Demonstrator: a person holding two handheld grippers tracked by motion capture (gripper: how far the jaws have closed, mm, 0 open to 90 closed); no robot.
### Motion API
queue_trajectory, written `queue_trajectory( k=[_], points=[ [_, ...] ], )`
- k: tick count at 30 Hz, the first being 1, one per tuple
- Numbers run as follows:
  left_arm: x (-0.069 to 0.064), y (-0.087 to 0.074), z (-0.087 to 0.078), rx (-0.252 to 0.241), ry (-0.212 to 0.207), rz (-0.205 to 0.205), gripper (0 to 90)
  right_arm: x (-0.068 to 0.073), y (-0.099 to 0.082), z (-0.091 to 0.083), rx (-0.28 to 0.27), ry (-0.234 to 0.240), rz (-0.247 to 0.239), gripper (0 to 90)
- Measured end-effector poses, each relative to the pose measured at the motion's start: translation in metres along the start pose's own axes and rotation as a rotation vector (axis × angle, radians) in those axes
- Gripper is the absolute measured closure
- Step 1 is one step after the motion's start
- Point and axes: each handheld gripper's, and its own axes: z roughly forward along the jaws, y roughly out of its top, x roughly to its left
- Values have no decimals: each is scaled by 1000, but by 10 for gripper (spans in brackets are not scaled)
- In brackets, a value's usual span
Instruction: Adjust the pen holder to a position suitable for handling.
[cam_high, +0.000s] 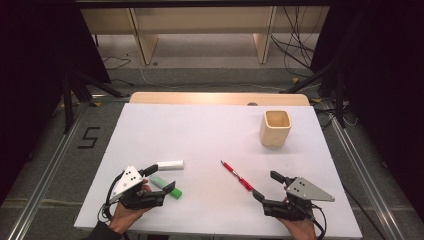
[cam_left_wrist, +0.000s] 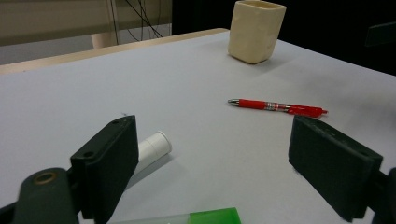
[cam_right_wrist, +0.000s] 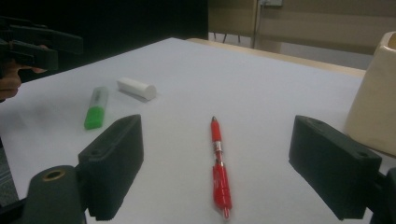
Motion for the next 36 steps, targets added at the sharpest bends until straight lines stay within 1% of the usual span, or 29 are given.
queue_trajectory(
  k=[4,8,13,16,19,22,25,27,29,31,32,33,34,35,36],
  points=[
    [0,0,0,-6,6,-5,156,-2,0,0,1,-4,8,186],
    [0,0,0,-4,3,0,156,-1,0,1,3,-4,5,188],
    [1,0,0,-3,8,-5,156,-2,0,2,7,-4,4,191],
    [1,0,0,-4,10,-5,156,-5,2,2,3,-9,12,197],
    [1,0,0,-5,12,-4,157,-8,4,1,-1,-29,6,215],
    [1,1,-1,-8,10,-3,157,-16,8,1,-7,-46,10,238],
    [1,1,-2,-14,18,-3,157,-25,13,1,-3,-69,11,268],
    [1,1,-2,-15,20,-3,157,-32,15,2,2,-78,26,273],
    [1,1,-2,-17,20,-3,157,-39,18,4,7,-92,25,301],
    [1,1,-2,-18,23,-4,157,-46,21,7,15,-114,19,303],
    [1,1,-2,-18,23,-4,157,-46,21,7,15,-114,19,303],
    [2,1,-2,-18,28,-6,156,-53,24,11,20,-142,6,325],
    [2,1,-2,-18,28,-6,157,-53,24,11,20,-142,6,325],
    [2,1,-2,-20,31,-6,156,-60,25,14,20,-164,6,345],
    [2,1,-2,-21,32,-6,157,-63,26,15,23,-178,10,361]
  ],
)
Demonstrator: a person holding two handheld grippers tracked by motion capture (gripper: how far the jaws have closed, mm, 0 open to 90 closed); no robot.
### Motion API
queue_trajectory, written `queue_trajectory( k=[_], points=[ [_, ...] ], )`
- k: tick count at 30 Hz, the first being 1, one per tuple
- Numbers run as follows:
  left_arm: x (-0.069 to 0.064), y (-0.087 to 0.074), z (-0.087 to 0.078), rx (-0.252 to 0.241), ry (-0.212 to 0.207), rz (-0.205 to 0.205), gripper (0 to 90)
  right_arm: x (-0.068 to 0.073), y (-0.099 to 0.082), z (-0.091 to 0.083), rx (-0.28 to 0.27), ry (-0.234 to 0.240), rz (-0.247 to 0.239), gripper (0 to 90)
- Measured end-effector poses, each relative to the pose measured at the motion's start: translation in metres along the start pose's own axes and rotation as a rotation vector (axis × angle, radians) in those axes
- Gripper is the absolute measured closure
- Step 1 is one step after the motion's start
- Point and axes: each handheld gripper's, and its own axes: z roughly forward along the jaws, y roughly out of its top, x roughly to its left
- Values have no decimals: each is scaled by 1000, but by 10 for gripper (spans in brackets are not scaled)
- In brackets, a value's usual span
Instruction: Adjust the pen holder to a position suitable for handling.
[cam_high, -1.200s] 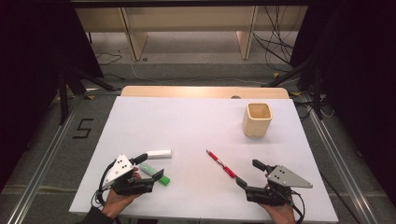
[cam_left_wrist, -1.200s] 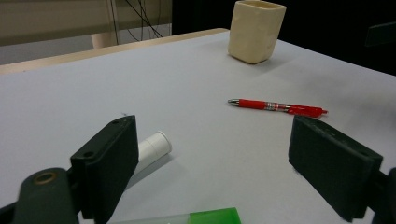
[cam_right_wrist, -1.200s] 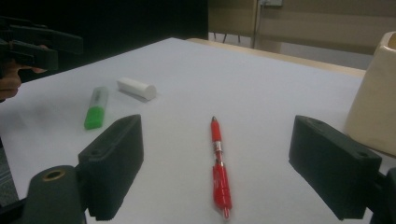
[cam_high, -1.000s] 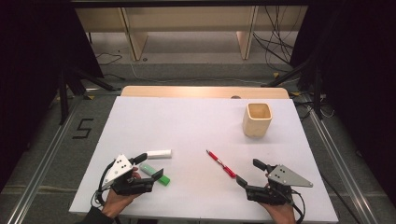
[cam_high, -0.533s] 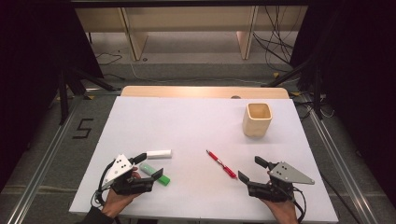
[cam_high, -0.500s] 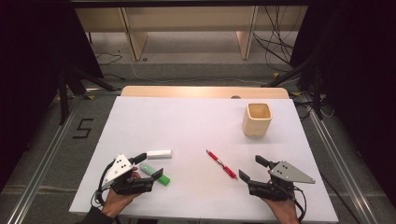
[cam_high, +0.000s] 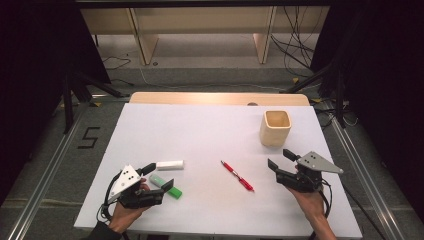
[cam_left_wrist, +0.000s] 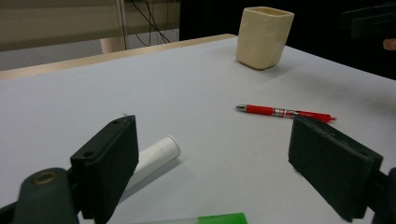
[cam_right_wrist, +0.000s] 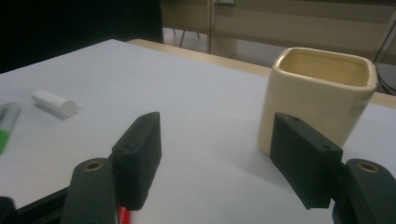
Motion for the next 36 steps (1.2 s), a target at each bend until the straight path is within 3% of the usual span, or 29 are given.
queue_trajectory(
  k=[3,4,9,12,14,18,19,20,27,36],
  points=[
    [0,0,0,0,2,-1,156,-6,2,5,13,-35,16,419],
    [0,0,0,1,2,0,157,-12,2,9,19,-76,21,495],
    [0,0,-1,-4,6,-4,157,-33,1,18,53,-189,70,668],
    [0,0,-1,-5,9,-6,157,-43,0,19,66,-229,90,740],
    [0,0,-1,-6,7,-6,157,-58,-1,21,66,-282,117,835],
    [1,0,0,-5,11,-8,157,-78,-2,28,79,-326,161,900],
    [1,0,0,-5,11,-8,157,-78,-2,28,79,-326,161,900],
    [1,0,-1,-5,11,-9,157,-88,-3,34,89,-330,189,900],
    [1,0,-1,-6,10,-10,157,-107,-7,58,134,-326,216,900],
    [1,0,-1,-6,12,-7,157,-116,-11,82,169,-275,208,900]
  ],
)
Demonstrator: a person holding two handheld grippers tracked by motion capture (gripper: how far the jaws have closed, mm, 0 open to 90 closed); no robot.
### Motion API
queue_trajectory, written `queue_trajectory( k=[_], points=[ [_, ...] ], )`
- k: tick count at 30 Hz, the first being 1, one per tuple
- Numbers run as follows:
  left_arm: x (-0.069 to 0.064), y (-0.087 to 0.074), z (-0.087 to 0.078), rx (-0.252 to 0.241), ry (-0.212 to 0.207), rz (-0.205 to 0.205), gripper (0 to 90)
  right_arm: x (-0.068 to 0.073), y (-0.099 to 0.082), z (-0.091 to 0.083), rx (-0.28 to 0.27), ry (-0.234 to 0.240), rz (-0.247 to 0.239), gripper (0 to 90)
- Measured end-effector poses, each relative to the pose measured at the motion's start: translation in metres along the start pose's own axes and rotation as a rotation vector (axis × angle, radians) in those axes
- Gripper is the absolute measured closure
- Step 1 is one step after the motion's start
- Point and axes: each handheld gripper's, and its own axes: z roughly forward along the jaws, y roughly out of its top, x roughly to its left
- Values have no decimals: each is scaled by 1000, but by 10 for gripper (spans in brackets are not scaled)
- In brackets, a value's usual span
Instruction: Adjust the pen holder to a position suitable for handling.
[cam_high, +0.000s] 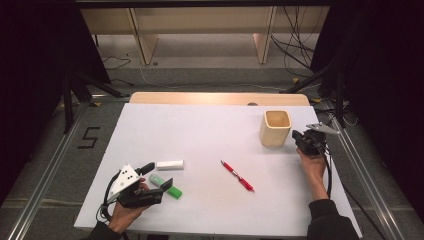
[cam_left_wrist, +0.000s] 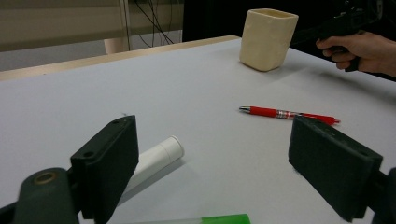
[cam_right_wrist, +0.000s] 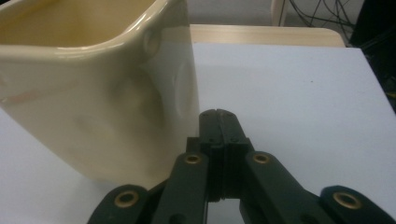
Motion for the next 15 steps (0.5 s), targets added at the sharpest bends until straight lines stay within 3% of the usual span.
queue_trajectory(
  k=[9,12,15],
  points=[
    [1,0,1,7,7,-5,157,-3,4,19,24,61,8,900],
    [1,-1,1,8,7,-5,157,-2,5,21,32,56,-17,900],
    [1,-1,1,11,8,-5,157,-3,5,22,25,66,-11,900]
  ],
)
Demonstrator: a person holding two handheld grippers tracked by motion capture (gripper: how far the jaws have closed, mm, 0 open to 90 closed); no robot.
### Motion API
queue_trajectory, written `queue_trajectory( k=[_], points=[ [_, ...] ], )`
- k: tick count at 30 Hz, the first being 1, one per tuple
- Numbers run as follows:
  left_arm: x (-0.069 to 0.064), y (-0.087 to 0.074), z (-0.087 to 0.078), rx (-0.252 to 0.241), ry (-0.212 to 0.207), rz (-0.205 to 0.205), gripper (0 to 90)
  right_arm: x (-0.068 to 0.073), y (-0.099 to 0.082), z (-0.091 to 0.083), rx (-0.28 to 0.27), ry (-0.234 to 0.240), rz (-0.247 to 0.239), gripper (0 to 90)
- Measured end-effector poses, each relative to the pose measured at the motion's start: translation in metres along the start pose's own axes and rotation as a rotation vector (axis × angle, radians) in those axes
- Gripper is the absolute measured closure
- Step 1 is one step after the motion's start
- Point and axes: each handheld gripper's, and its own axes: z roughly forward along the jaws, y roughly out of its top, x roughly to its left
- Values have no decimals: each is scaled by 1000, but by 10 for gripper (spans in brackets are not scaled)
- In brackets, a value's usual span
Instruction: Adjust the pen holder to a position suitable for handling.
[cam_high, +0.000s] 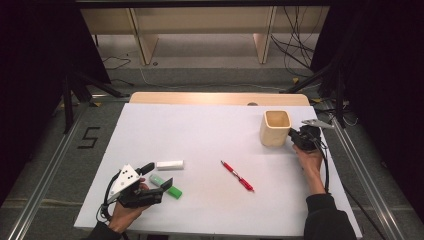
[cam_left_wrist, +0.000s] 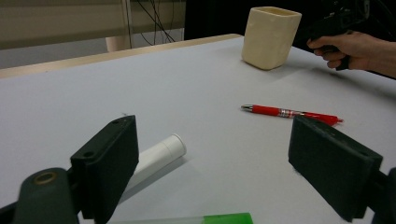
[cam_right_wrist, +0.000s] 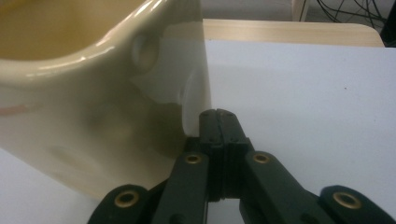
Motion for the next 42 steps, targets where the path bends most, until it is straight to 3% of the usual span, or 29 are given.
queue_trajectory(
  k=[13,20,33,34,42],
  points=[
    [0,0,2,3,3,1,157,4,3,10,41,-3,-12,900],
    [-1,0,3,2,1,4,157,25,8,19,58,16,-25,900],
    [0,0,2,0,3,3,157,75,18,45,80,64,-70,900],
    [0,0,2,-1,2,1,157,83,19,48,84,68,-84,900],
    [0,0,1,-2,0,1,157,110,26,60,98,78,-124,900]
  ],
)
